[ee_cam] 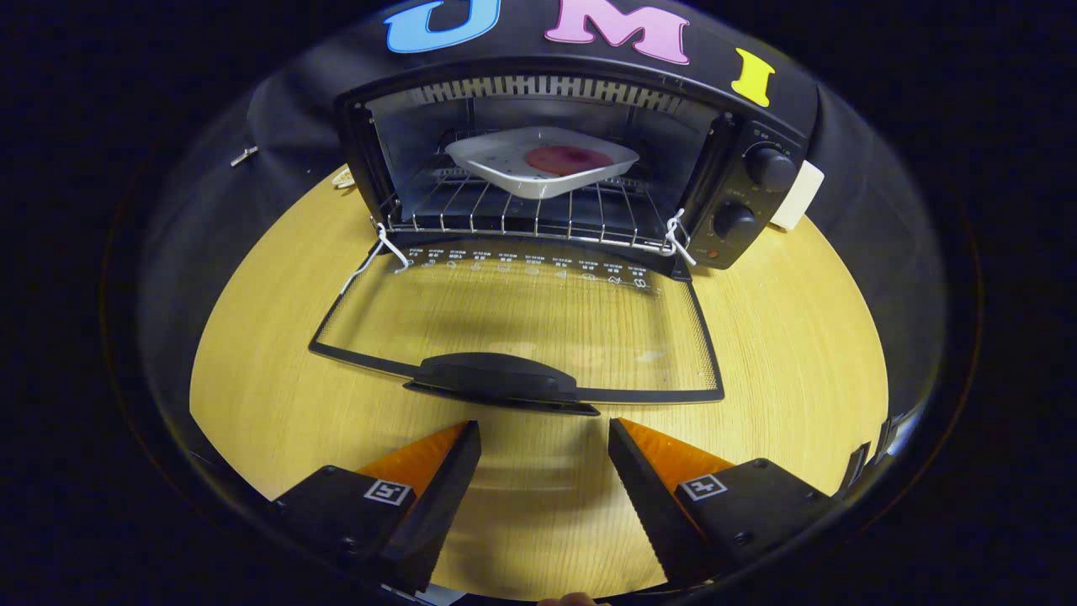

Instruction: Open the toaster oven, put the food inside, and close the toaster oven door.

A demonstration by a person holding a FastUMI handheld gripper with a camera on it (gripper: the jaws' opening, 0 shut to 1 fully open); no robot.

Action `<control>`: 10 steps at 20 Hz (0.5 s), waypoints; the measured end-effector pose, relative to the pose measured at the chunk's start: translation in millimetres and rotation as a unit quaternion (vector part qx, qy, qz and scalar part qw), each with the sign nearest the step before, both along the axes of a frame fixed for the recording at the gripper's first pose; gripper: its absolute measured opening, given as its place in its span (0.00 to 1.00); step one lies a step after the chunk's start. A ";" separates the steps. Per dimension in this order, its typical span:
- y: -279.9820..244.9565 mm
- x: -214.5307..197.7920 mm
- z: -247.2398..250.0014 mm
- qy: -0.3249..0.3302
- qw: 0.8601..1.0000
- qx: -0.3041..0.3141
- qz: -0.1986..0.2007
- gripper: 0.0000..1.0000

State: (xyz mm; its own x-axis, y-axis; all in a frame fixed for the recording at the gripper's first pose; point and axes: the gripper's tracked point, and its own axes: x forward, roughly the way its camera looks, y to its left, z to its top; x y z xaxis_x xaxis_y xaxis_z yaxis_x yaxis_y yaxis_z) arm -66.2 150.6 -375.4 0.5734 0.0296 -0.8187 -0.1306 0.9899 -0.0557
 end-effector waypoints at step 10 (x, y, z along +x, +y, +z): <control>3.9 15.2 10.5 -0.027 1.000 -0.003 0.013 0.98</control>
